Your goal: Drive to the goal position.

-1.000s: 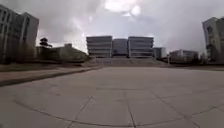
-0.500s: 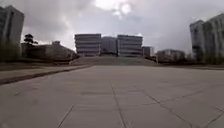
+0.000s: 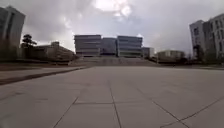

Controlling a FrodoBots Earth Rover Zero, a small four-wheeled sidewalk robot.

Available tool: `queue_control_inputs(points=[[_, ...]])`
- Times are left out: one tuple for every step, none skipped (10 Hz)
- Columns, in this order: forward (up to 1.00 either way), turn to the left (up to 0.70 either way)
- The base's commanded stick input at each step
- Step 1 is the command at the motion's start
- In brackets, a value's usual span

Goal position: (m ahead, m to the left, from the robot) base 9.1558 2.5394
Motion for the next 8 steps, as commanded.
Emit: queue_control_inputs(points=[[1.00,0.00],[1.00,0.00],[1.00,0.00],[1.00,0.00],[1.00,0.00],[1.00,0.00],[1.00,0.00],[1.00,0.00]])
